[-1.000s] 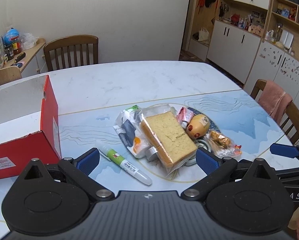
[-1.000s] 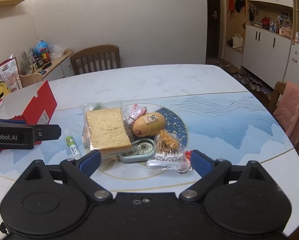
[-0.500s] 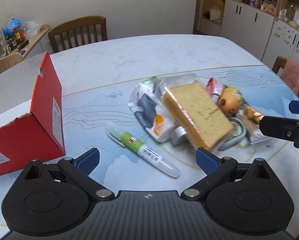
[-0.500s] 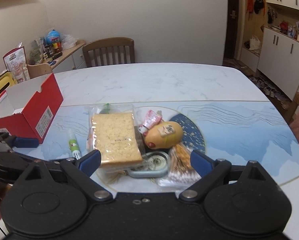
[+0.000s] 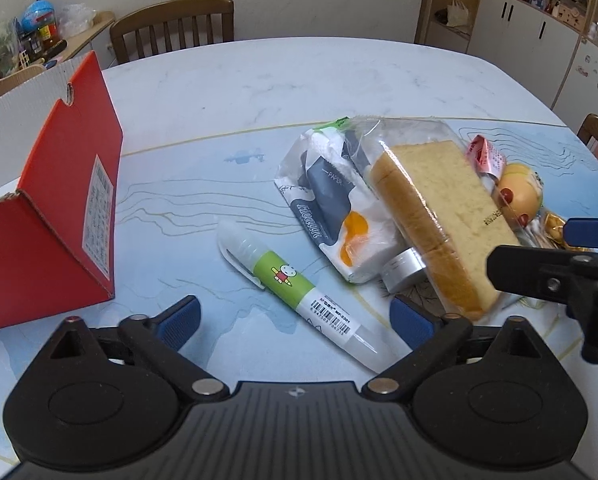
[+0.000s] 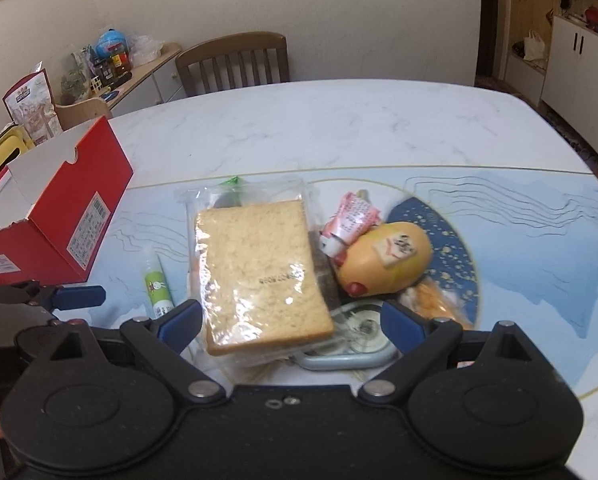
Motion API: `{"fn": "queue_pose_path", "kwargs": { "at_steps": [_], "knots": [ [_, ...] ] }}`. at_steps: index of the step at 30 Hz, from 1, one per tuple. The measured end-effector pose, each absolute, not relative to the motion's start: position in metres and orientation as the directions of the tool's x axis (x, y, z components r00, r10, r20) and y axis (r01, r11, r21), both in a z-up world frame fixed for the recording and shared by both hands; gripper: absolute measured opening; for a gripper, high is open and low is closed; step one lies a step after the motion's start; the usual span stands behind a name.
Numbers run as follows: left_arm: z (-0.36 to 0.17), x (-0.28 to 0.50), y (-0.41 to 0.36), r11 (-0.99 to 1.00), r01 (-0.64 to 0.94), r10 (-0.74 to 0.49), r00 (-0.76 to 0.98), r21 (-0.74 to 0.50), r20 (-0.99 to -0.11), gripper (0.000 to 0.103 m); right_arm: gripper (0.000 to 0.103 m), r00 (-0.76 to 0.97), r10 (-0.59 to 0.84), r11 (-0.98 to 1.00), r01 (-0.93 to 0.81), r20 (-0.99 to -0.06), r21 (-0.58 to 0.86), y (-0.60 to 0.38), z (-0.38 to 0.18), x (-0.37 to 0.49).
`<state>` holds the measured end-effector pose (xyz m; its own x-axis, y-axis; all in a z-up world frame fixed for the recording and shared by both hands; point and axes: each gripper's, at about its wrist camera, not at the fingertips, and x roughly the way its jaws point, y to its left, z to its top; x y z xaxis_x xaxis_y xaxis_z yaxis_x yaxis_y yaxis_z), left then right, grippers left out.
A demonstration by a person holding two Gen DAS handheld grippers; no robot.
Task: Organize objects
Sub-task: 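Grasp the green-and-white glue stick with the left gripper while the right grasps the bagged bread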
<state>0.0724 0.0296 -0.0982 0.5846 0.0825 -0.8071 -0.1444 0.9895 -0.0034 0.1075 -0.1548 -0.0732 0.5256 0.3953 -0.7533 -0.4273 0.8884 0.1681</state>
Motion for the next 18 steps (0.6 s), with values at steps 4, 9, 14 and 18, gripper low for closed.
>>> {"fn": "queue_pose_path", "kwargs": {
  "at_steps": [4, 9, 14, 18],
  "knots": [
    [-0.103, 0.077, 0.028, 0.990, -0.138, 0.082, 0.568, 0.003, -0.819, 0.081, 0.095, 0.506, 0.394, 0.889, -0.421, -0.767, 0.180, -0.148, -0.080, 0.116],
    [-0.105, 0.078, 0.029, 0.992, -0.129, 0.064, 0.567, -0.011, -0.821, 0.068, 0.095, 0.500, 0.396, 0.887, -0.426, -0.770, 0.179, -0.141, -0.083, 0.123],
    [-0.104, 0.080, 0.032, 0.992, -0.126, 0.068, 0.575, -0.006, -0.815, 0.044, 0.094, 0.476, 0.414, 0.877, -0.438, -0.776, 0.199, -0.134, -0.084, 0.126],
    [-0.102, 0.080, 0.035, 0.992, -0.128, 0.070, 0.574, -0.006, -0.816, 0.031, 0.094, 0.474, 0.416, 0.876, -0.437, -0.776, 0.203, -0.131, -0.085, 0.127]
  ]
}}
